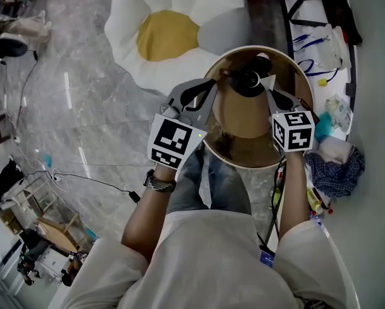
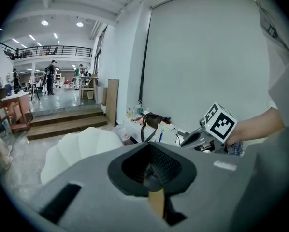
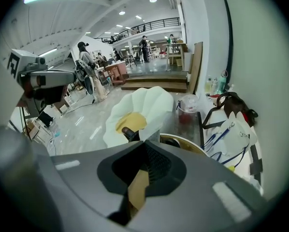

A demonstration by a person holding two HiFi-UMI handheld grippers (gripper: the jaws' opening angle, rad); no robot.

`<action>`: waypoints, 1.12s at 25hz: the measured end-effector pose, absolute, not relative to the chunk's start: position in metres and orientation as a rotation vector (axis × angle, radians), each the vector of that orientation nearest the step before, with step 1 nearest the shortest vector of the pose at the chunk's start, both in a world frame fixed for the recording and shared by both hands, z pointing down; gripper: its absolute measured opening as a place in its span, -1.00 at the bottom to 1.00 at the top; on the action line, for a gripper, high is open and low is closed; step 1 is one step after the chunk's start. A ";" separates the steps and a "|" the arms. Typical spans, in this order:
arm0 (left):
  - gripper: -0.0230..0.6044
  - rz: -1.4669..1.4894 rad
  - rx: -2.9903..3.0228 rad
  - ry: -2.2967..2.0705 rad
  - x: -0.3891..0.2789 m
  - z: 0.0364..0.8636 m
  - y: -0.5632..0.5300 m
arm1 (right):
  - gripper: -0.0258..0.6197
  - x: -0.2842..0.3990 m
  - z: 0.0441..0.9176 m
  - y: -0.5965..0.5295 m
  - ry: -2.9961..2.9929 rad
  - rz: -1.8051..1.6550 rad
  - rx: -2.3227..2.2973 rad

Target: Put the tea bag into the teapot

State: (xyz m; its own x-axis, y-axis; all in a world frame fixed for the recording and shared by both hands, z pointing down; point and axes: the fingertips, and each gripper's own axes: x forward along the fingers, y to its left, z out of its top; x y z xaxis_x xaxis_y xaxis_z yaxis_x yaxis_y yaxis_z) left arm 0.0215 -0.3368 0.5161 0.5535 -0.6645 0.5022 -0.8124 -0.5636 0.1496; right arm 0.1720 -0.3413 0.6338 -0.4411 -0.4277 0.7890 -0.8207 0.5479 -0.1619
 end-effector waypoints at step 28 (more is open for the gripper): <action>-0.91 0.599 2.354 -1.176 0.036 0.561 -0.314 | -0.89 0.149 0.722 -0.352 -1.839 0.468 0.654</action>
State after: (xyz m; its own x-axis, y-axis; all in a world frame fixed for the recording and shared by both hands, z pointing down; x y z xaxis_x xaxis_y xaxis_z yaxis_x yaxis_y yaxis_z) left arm 0.0364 -0.3144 0.5614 0.5447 -0.6287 0.5551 -0.8187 -0.5421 0.1894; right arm 0.1494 -0.3516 0.7216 -0.2718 -0.2131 0.9385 -0.6360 0.7717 -0.0089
